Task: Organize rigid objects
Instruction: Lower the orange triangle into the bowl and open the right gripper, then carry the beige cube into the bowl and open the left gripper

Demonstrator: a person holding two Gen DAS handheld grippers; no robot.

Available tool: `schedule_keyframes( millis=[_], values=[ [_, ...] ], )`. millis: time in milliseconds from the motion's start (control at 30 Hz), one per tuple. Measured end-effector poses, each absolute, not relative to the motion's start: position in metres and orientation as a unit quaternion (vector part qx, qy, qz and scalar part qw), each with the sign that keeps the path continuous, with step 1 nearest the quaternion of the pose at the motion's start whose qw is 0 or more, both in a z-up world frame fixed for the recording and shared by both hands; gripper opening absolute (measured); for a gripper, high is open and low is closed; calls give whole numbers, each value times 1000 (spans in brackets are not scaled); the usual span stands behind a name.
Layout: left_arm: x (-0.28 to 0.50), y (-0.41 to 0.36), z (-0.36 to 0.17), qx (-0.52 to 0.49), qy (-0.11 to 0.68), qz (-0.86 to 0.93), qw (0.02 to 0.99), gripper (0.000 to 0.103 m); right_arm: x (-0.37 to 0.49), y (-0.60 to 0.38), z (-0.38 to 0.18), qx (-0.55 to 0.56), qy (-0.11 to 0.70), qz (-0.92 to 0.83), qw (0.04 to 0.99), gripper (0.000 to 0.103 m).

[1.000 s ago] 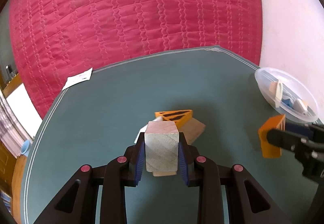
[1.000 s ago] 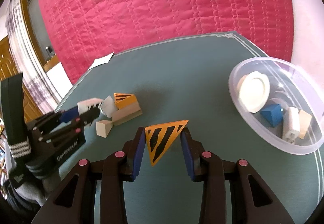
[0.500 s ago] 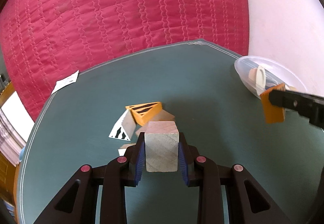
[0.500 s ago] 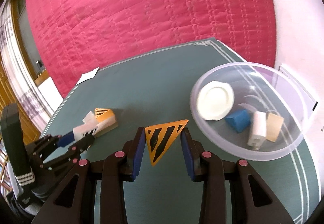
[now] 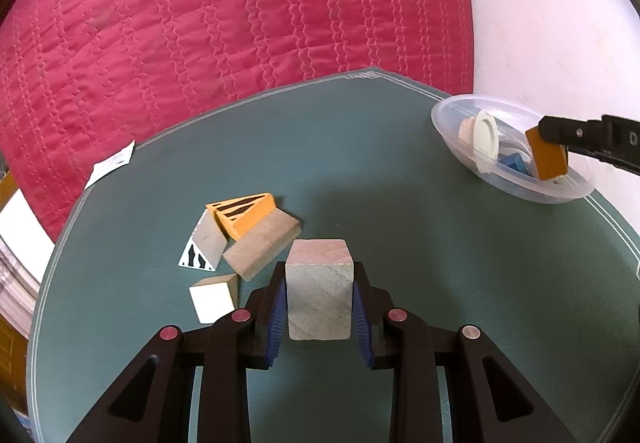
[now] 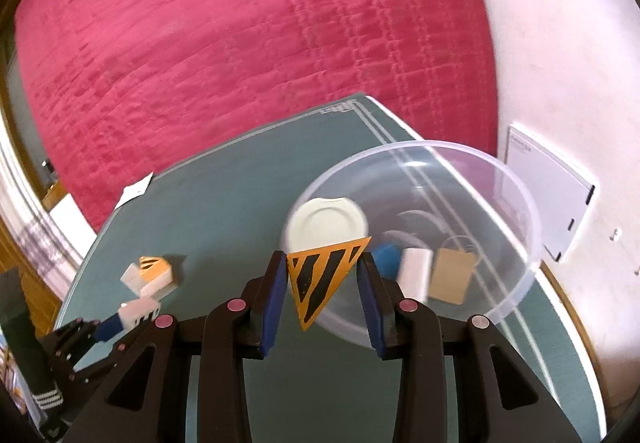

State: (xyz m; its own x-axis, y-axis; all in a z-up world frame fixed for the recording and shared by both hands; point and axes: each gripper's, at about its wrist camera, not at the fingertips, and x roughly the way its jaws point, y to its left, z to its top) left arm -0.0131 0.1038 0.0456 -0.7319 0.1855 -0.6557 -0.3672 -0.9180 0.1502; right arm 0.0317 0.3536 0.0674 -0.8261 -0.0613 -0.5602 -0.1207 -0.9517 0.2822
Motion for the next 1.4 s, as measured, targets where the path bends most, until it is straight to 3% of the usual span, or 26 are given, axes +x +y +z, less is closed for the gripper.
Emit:
schedule_keyframes(
  millis=[467,533,633,1400],
  values=[
    [-11,119,42,-344,149,913,160,31,23,395,52,-300,180,935,60,38],
    [-11,121,42,-344,149,913,162,31,24,398,52,-298,183,935,63,45],
    [-12,123,43,-345,149,912,165,31,28,402,54,-291,187,936,69,47],
    [-37,193,77,-362,124,886,263,31,52,433,61,-254,202,937,129,49]
  ],
)
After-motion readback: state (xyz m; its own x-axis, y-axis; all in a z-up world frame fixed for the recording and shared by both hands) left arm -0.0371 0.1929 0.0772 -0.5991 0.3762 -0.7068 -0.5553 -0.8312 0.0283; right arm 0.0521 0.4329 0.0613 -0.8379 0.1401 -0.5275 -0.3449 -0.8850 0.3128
